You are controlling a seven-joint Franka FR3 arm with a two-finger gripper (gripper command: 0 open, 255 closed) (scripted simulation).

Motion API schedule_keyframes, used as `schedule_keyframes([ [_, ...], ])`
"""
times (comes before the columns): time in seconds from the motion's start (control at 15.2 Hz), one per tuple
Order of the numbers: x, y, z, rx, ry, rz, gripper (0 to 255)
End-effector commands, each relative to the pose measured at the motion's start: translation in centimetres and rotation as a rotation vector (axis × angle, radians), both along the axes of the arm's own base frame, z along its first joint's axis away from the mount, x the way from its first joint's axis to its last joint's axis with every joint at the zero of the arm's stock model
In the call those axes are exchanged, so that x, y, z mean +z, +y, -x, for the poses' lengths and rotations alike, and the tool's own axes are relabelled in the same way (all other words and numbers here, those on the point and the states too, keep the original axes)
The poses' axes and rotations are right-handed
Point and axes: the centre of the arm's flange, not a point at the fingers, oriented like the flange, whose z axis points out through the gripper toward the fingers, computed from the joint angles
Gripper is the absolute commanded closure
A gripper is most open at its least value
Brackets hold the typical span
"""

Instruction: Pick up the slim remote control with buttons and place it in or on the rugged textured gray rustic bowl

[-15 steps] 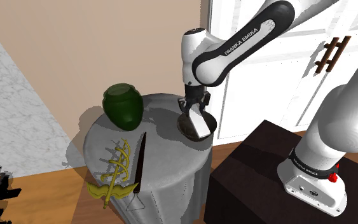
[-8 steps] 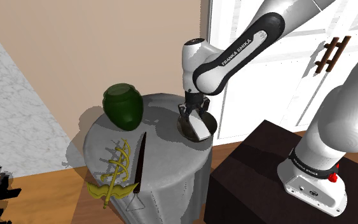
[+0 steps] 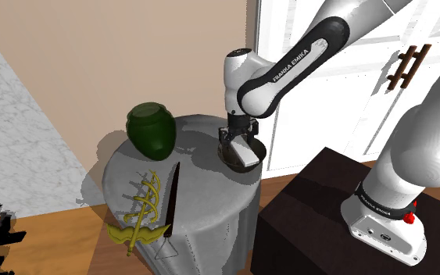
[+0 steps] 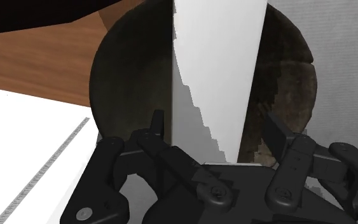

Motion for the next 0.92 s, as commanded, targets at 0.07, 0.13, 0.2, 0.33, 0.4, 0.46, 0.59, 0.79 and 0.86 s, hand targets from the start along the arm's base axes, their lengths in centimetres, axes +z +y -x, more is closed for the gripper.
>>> schedule_keyframes([
  [0.07,-0.1,0.0,0.1,0.000,0.002,0.001,0],
  [0.13,-0.1,-0.1,0.1,0.000,0.002,0.001,0],
  [0.2,0.0,0.0,0.0,0.000,0.002,0.001,0],
  [0.33,2.6,0.0,0.0,0.000,0.002,0.001,0],
  [0.4,3.9,0.1,0.0,0.000,0.002,0.001,0],
  [0.46,5.0,0.1,0.0,0.000,0.002,0.001,0],
  [0.59,5.0,0.1,0.0,0.000,0.002,0.001,0],
  [0.79,5.0,0.1,0.0,0.000,0.002,0.001,0],
  [0.86,5.0,0.1,0.0,0.000,0.002,0.001,0],
])
